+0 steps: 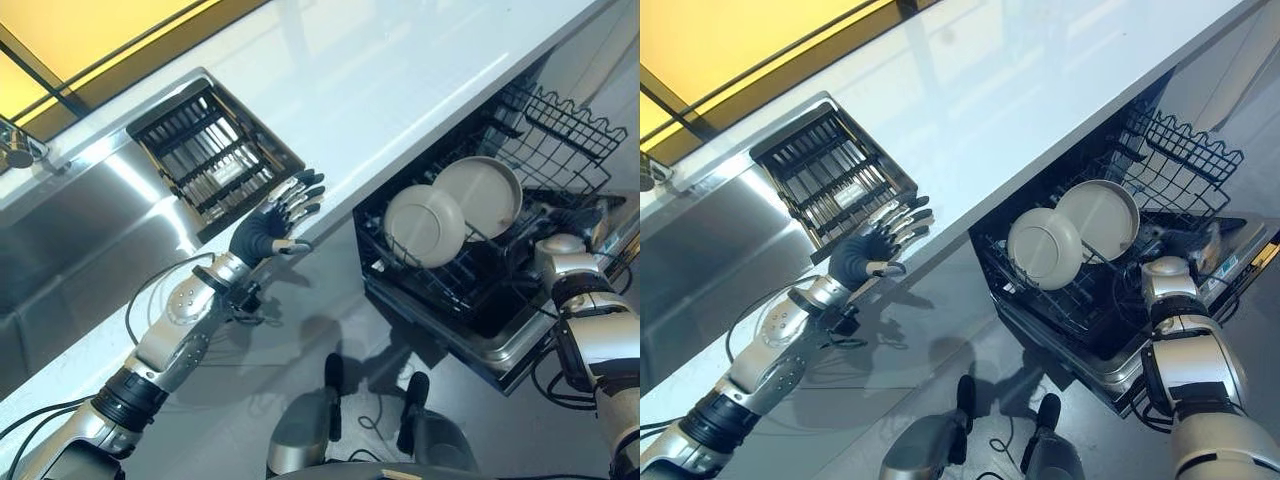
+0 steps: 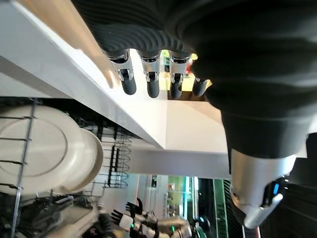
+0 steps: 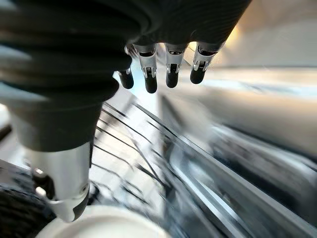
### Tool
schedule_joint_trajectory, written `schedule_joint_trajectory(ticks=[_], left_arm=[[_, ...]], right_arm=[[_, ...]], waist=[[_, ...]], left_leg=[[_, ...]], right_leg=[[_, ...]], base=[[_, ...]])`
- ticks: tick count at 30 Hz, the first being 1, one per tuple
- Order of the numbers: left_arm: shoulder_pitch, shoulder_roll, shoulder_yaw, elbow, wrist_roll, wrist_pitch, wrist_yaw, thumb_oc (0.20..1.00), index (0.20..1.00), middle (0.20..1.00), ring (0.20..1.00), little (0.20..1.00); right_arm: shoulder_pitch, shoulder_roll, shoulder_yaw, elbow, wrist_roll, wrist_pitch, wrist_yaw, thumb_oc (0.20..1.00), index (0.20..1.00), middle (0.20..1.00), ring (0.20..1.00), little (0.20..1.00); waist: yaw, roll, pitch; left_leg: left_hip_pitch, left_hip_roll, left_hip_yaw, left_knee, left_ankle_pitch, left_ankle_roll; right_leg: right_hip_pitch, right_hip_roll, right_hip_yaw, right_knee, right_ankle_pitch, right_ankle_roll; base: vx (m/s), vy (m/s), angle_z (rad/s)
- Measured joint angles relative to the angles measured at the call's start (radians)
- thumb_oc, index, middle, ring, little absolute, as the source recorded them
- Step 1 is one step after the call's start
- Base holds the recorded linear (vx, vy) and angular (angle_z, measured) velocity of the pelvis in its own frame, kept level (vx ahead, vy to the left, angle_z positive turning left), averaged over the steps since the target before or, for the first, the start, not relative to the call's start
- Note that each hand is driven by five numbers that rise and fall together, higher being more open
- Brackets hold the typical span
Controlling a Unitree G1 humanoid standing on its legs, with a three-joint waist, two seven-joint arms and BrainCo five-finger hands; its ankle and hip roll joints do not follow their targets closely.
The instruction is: Pick up plates and place into dishwasher.
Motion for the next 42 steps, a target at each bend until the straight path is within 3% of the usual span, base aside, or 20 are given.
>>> schedule_joint_trajectory(ticks=[6, 11, 15, 24, 27, 34, 42], left_arm=[[-0.096, -0.008, -0.024, 0.004, 0.001, 0.016, 0.024, 1.000, 1.000, 1.000, 1.000, 1.000], [-0.131, -0.033, -0.028, -0.006, 0.009, 0.016, 0.036, 1.000, 1.000, 1.000, 1.000, 1.000], [-0.128, -0.043, -0.013, -0.021, 0.009, 0.023, 0.034, 1.000, 1.000, 1.000, 1.000, 1.000], [-0.120, -0.037, 0.078, -0.025, 0.003, 0.083, -0.018, 1.000, 1.000, 1.000, 1.000, 1.000], [-0.107, -0.024, 0.094, -0.022, -0.001, 0.092, -0.047, 1.000, 1.000, 1.000, 1.000, 1.000], [-0.093, 0.004, 0.089, -0.038, -0.012, 0.117, -0.120, 1.000, 1.000, 1.000, 1.000, 1.000], [-0.094, 0.019, 0.082, -0.051, -0.036, 0.124, -0.126, 1.000, 1.000, 1.000, 1.000, 1.000]], right_arm=[[-0.007, 0.018, 0.001, 0.036, 0.097, 0.027, 0.083, 1.000, 1.000, 1.000, 1.000, 1.000], [-0.031, 0.000, 0.052, 0.051, 0.099, 0.051, 0.115, 1.000, 1.000, 1.000, 1.000, 1.000], [-0.032, -0.043, 0.072, 0.055, 0.162, 0.044, 0.248, 1.000, 1.000, 1.000, 1.000, 1.000], [-0.031, -0.083, 0.114, 0.065, 0.282, -0.025, 0.572, 1.000, 1.000, 1.000, 1.000, 1.000], [-0.033, -0.074, 0.140, 0.061, 0.299, -0.030, 0.654, 1.000, 1.000, 1.000, 1.000, 1.000], [-0.076, -0.092, 0.157, 0.027, 0.339, 0.019, 0.717, 1.000, 1.000, 1.000, 1.000, 1.000], [-0.201, -0.093, 0.190, 0.027, 0.374, 0.072, 0.798, 1.000, 1.000, 1.000, 1.000, 1.000]], waist=[[0.011, -0.015, 0.054], [0.023, -0.020, 0.057], [0.021, -0.022, 0.057], [0.027, -0.028, 0.055], [0.031, -0.047, 0.046], [0.046, -0.055, 0.042], [0.088, -0.060, 0.040]], left_leg=[[-0.173, -0.045, -0.006, 0.294, -0.126, 0.027], [-0.270, -0.055, -0.015, 0.498, -0.225, 0.042], [-0.316, -0.058, -0.013, 0.605, -0.275, 0.053], [-0.384, -0.058, -0.053, 0.698, -0.295, 0.042], [-0.390, -0.055, -0.061, 0.707, -0.297, 0.037], [-0.425, -0.053, -0.083, 0.750, -0.311, 0.026], [-0.427, -0.056, -0.096, 0.764, -0.314, 0.026]], right_leg=[[-0.189, -0.101, 0.024, 0.343, -0.151, -0.003], [-0.258, -0.144, 0.035, 0.507, -0.225, 0.003], [-0.296, -0.174, 0.047, 0.602, -0.262, 0.014], [-0.343, -0.189, 0.009, 0.681, -0.285, 0.001], [-0.347, -0.190, -0.001, 0.690, -0.290, -0.010], [-0.366, -0.192, -0.024, 0.712, -0.296, -0.017], [-0.358, -0.199, -0.035, 0.733, -0.311, -0.021]], base=[[-0.04, 0.021, 0.06], [0.00, 0.009, 0.04], [0.07, -0.025, 0.00], [-0.01, -0.050, -0.06], [-0.02, -0.052, -0.06], [-0.01, -0.039, 0.05], [0.00, -0.037, 0.06]])
